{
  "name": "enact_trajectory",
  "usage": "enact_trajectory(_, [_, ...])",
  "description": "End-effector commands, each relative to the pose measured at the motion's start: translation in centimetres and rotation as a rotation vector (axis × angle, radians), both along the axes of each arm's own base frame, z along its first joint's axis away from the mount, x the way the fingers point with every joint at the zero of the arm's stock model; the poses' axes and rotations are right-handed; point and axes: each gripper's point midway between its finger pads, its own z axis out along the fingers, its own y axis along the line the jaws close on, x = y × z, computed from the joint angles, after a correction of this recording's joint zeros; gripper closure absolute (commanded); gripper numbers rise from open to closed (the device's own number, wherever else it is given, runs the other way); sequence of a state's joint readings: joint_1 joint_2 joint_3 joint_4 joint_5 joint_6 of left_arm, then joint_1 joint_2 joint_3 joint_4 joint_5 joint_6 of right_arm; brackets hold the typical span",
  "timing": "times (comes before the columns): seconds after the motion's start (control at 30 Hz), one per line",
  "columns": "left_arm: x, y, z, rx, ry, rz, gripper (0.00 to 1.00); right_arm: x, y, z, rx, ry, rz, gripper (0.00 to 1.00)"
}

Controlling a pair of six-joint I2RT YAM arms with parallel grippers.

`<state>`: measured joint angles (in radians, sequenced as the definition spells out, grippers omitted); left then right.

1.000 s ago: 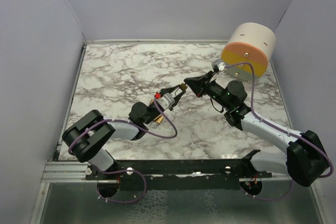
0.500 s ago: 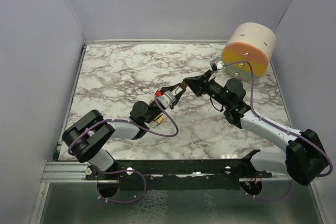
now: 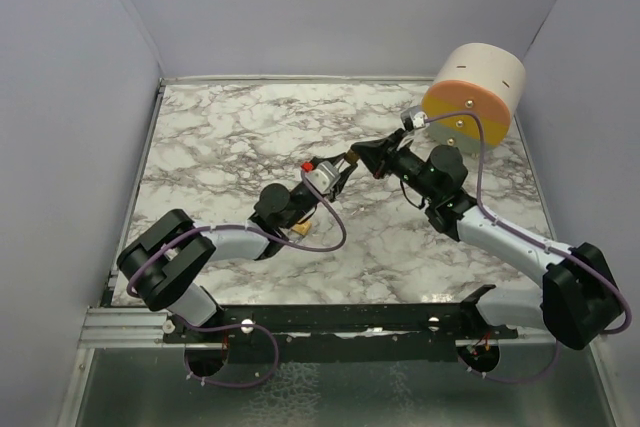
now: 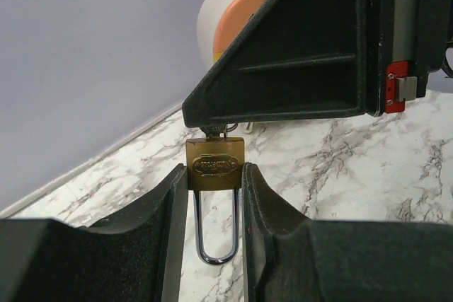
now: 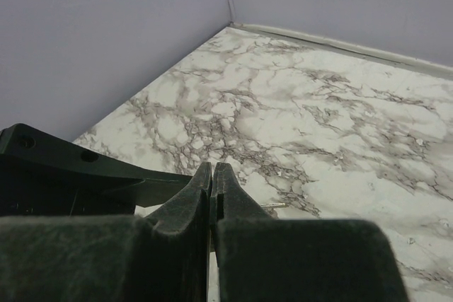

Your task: Unlock with the key

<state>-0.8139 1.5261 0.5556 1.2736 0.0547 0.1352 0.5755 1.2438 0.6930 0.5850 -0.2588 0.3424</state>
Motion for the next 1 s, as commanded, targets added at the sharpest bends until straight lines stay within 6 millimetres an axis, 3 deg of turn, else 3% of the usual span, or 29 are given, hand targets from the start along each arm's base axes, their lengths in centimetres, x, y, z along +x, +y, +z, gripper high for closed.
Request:
enact_trajectory(0.0, [-0.3, 0.0, 7.2, -0.163, -0.094, -0.006, 1.00, -1.5, 1.5, -4.0, -0.074, 0.134, 0.085, 0.99])
enact_trajectory(0.23, [1.9, -0.8, 5.1, -0.139, 0.127, 0.048, 1.00, -0.4, 2.5, -6.2, -0.113, 0.289, 0.080, 0.99])
enact_trajectory(0.47, [4.4, -0.4, 3.7, -0.124, 0.278, 0.180, 1.00, 0.5, 4.2, -7.9, -0.148, 0.444, 0.114, 0.99])
enact_trajectory(0.73, [6.9, 0.9, 2.8, -0.106, 0.385, 0.355, 1.00, 1.6, 4.3, -9.2, -0.194, 0.569, 0.059, 0.99])
enact_trajectory(0.97, [8.5, 1.2, 0.6, -0.071, 0.486, 0.472, 1.00, 1.9, 4.3, -9.9, -0.207, 0.646, 0.030, 0.99])
